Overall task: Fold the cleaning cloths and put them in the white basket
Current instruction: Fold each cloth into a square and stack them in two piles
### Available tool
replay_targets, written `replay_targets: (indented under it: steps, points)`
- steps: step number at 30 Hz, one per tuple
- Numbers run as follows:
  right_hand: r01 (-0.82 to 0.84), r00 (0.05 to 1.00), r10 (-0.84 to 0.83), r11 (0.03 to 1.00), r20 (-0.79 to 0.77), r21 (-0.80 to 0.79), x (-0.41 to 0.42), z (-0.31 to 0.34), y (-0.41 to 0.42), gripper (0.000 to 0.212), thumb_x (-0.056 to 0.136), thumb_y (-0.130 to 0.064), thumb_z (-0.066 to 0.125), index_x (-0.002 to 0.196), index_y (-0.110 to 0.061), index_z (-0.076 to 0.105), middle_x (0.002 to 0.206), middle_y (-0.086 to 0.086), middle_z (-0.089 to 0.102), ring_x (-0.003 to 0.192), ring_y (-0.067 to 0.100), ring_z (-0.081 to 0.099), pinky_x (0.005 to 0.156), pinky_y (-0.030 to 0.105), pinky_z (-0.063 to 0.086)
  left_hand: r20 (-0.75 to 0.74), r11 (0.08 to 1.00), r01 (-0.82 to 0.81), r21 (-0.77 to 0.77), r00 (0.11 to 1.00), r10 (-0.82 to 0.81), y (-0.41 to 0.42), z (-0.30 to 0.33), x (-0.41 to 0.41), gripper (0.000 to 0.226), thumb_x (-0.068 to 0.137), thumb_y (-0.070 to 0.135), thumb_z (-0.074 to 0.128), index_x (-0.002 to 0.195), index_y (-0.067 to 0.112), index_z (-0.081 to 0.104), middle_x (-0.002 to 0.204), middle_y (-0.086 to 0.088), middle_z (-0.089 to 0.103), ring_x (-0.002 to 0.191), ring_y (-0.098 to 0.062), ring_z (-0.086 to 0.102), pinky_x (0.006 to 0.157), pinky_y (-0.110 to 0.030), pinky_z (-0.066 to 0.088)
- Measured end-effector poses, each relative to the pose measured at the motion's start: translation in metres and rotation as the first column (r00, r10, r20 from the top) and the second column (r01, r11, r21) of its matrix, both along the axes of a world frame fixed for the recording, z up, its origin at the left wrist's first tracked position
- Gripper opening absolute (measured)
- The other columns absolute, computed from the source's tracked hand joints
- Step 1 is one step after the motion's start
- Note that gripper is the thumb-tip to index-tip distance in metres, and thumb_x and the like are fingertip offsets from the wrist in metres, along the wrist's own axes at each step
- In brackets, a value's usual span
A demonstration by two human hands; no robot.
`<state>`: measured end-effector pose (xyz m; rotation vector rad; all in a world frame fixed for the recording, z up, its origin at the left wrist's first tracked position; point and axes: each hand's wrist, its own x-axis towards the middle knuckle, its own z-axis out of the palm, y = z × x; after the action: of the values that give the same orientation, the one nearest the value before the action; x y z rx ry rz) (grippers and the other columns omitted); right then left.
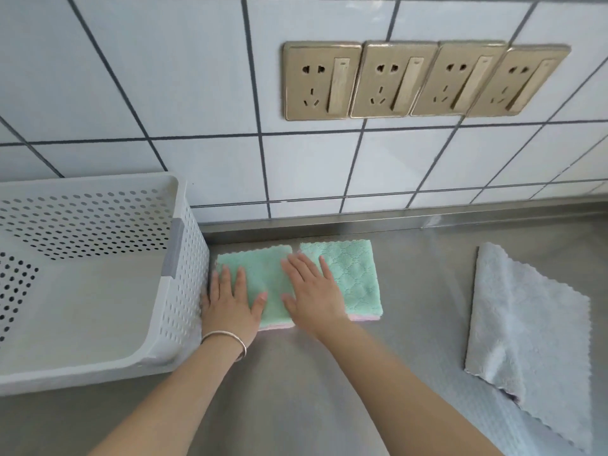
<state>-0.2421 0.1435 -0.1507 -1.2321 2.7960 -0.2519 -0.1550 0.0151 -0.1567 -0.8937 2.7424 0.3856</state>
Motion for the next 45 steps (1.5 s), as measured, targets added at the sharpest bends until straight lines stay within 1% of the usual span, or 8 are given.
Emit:
replay_targets:
  steps: [3,8,15,21,28,31,37,45]
  points:
    - [0.230,0.968,-0.251,0.922,-0.028,-0.310,0.022,-0.002,0.073,0.044,0.076,-0.029,0.045,0.117,-0.019,0.055,0.114,-0.003,0.063,0.113,0.017,0.053,0.097,0.032,0.040,-0.255,0.990,0.103,-0.094,0.959,-0.124,0.034,0.024,-0.001,0.061,0.090,0.033,0.047,0.144,0.015,0.024,0.156,-0.011,0.014,0.145,-0.030,0.007,0.116,-0.049,0.006]
    - [0.594,0.798,-0.603,0.784,0.012,-0.179,0.059,-0.022,0.229,0.034,0.069,-0.025,0.046,0.102,-0.019,0.056,0.098,0.001,0.065,0.085,0.023,0.064,0.072,0.030,0.049,-0.386,0.869,0.424,-0.256,0.779,-0.494,0.131,0.023,-0.014,0.058,0.065,0.019,0.072,0.120,0.015,0.054,0.129,-0.010,0.056,0.126,-0.029,0.045,0.101,-0.055,0.036]
    - [0.742,0.670,-0.741,0.670,0.052,-0.023,0.054,-0.030,0.332,0.049,0.043,-0.010,0.079,0.086,-0.019,0.057,0.085,-0.001,0.065,0.075,0.023,0.063,0.061,0.030,0.050,-0.285,0.728,0.677,-0.111,0.680,-0.675,0.256,-0.006,-0.034,0.053,0.047,0.028,0.081,0.098,0.022,0.066,0.104,0.001,0.067,0.105,-0.018,0.052,0.084,-0.046,0.054]
    - [0.725,0.688,-0.725,0.683,0.037,-0.089,0.026,-0.040,0.353,0.022,0.067,-0.017,0.040,0.063,-0.015,0.062,0.066,-0.002,0.059,0.058,0.025,0.057,0.053,0.030,0.042,-0.177,0.683,0.728,0.057,0.681,-0.710,0.310,-0.012,-0.058,0.050,0.081,0.038,0.052,0.130,0.025,0.045,0.133,0.007,0.046,0.130,-0.018,0.037,0.111,-0.041,0.024]
    - [0.418,0.814,-0.519,0.836,-0.262,-0.356,-0.003,0.016,0.341,0.018,0.065,-0.011,0.044,0.063,-0.018,0.061,0.050,-0.006,0.050,0.040,0.014,0.046,0.040,0.024,0.029,-0.454,0.787,0.617,0.004,0.702,-0.548,0.341,0.019,-0.082,0.026,0.070,0.038,0.045,0.079,0.024,0.065,0.078,0.004,0.068,0.072,-0.023,0.066,0.063,-0.029,0.047]
    - [0.357,0.861,-0.452,0.863,-0.233,-0.357,-0.007,0.045,0.335,0.018,0.074,-0.018,0.048,0.063,-0.020,0.062,0.047,-0.005,0.054,0.035,0.015,0.049,0.031,0.017,0.029,-0.509,0.867,0.476,0.148,0.788,-0.346,0.328,0.039,-0.079,0.033,0.081,0.037,0.039,0.095,0.025,0.066,0.095,0.001,0.069,0.086,-0.028,0.065,0.069,-0.034,0.051]
    - [0.363,0.916,-0.326,0.922,0.235,-0.137,-0.001,0.132,0.313,0.018,0.088,-0.029,0.051,0.094,-0.024,0.068,0.087,0.002,0.070,0.082,0.024,0.060,0.066,0.032,0.045,-0.357,0.873,0.486,0.044,0.824,-0.441,0.245,0.071,-0.041,0.021,0.089,0.023,0.044,0.096,0.031,0.063,0.092,-0.004,0.071,0.086,-0.029,0.063,0.061,-0.028,0.039]
    - [0.185,0.901,-0.270,0.947,0.340,0.261,0.023,0.191,0.274,0.033,0.074,-0.029,0.065,0.054,-0.017,0.042,0.055,-0.003,0.040,0.056,0.017,0.038,0.049,0.027,0.028,-0.310,0.926,0.369,0.082,0.892,-0.328,0.127,0.130,0.032,0.019,0.087,0.029,0.047,0.084,0.030,0.065,0.079,0.001,0.068,0.079,-0.025,0.061,0.062,-0.029,0.043]
